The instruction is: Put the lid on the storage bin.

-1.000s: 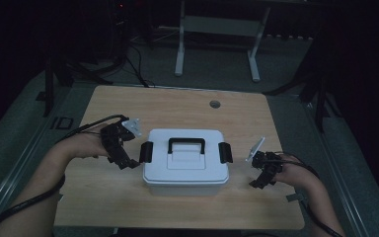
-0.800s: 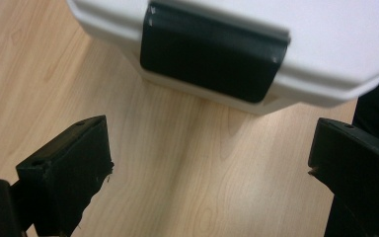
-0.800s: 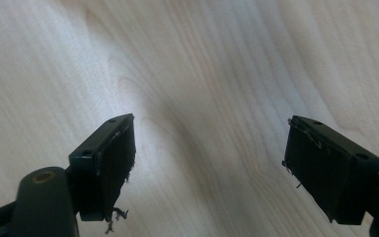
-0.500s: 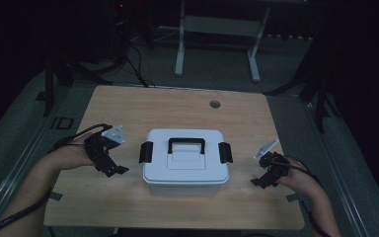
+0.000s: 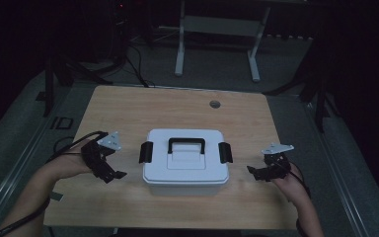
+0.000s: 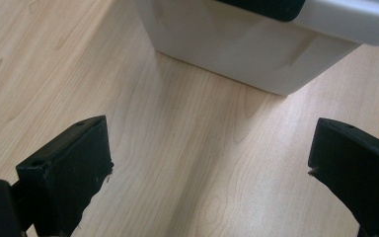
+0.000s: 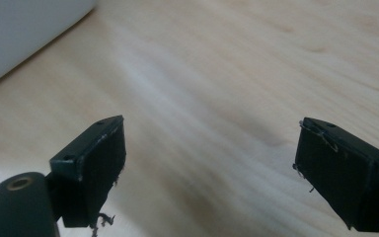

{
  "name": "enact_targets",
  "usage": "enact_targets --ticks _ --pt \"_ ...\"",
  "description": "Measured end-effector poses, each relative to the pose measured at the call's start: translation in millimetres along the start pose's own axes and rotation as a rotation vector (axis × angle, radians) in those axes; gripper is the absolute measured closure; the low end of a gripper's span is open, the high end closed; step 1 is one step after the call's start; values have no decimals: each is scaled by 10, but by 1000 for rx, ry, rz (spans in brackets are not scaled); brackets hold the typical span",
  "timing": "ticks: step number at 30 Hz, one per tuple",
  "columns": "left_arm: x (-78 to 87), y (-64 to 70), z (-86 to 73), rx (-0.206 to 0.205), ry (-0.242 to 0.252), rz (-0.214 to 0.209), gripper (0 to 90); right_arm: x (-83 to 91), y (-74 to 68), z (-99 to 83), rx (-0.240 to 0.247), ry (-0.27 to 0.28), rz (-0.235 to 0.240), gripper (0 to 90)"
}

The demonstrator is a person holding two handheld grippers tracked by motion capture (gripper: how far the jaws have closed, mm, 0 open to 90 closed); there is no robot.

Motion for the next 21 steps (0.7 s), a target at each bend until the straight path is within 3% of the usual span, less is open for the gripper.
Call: enact_targets --ticks 5,6,8,15,21 --pt "-41 53 -117 24 40 3 26 -45 82 -21 -94 96 -157 118" --pt "-41 53 -117 24 40 3 26 -45 82 -21 -94 96 -157 118" --pt "-79 71 -201 44 55 -1 26 -50 107 -42 -140 145 -206 118" --pt "-194 59 -373 94 117 10 27 -87 83 -84 -148 175 -230 118" --pt "-282 31 -511 142 158 29 27 -74 129 -148 -203 205 -269 118"
Point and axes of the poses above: each handheld gripper's, and its own axes: x roughly backward along the jaws, z roughly out of its top, y roughly to its right, the point moved 6 cm from there along -x, roughly forward along the jaws, and after that the axes turned 1 degree about x, right-handed, at the moved point
